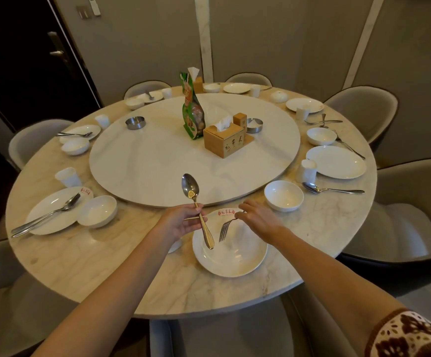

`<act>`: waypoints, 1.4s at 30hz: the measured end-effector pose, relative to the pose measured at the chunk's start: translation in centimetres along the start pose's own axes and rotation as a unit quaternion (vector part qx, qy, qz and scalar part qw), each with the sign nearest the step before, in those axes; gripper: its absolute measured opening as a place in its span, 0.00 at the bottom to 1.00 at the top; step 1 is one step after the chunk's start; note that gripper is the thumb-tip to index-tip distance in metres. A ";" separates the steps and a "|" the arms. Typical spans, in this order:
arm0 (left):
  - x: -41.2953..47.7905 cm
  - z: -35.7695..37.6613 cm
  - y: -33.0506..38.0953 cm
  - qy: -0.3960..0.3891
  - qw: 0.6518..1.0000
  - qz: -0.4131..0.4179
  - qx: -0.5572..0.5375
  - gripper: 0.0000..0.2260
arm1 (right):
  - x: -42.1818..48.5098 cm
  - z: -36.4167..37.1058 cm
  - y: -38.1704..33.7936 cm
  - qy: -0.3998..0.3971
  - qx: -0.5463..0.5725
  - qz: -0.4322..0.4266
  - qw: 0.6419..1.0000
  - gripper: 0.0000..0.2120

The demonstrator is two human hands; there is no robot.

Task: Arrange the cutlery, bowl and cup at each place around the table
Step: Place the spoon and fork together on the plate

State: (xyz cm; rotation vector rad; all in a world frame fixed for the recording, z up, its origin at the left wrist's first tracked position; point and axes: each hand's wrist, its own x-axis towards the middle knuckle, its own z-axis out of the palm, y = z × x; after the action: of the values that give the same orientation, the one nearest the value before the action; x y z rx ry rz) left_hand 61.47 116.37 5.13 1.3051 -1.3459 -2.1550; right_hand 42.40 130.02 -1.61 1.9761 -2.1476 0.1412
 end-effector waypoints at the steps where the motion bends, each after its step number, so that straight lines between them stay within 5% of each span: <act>1: -0.2 -0.1 0.2 0.005 1.000 0.006 0.004 0.05 | 0.1 -0.4 0.2 0.010 0.004 0.004 1.000 0.16; 6: -1.1 -0.4 1.1 0.015 0.999 0.027 0.010 0.07 | 1.0 -4.3 0.3 0.042 0.063 0.046 0.996 0.07; 9: -1.7 -0.1 1.3 0.012 0.999 0.033 0.009 0.07 | 1.9 -7.6 -0.3 0.012 0.174 0.147 0.974 0.10; 16: -2.8 2.3 0.4 0.005 1.000 0.016 0.012 0.07 | 2.4 -11.7 -0.7 -0.013 0.562 0.315 0.764 0.11; 24: -2.2 3.8 -3.4 -0.016 0.998 -0.041 0.043 0.09 | -1.4 -6.9 -2.4 -0.048 0.660 0.389 0.641 0.10; 33: -0.8 4.7 -6.6 0.008 0.995 -0.085 0.051 0.08 | -3.1 -2.4 -4.5 -0.090 0.673 0.434 0.592 0.10; 42: 0.3 4.8 -7.8 0.024 0.992 -0.108 0.059 0.07 | -3.1 -2.1 -4.6 -0.122 0.658 0.443 0.597 0.09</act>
State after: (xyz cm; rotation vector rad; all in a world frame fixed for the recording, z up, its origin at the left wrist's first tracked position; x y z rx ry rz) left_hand 59.03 122.99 -0.68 1.6052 -1.3870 -2.1943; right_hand 47.40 133.09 -0.59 0.7431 -3.4077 2.2650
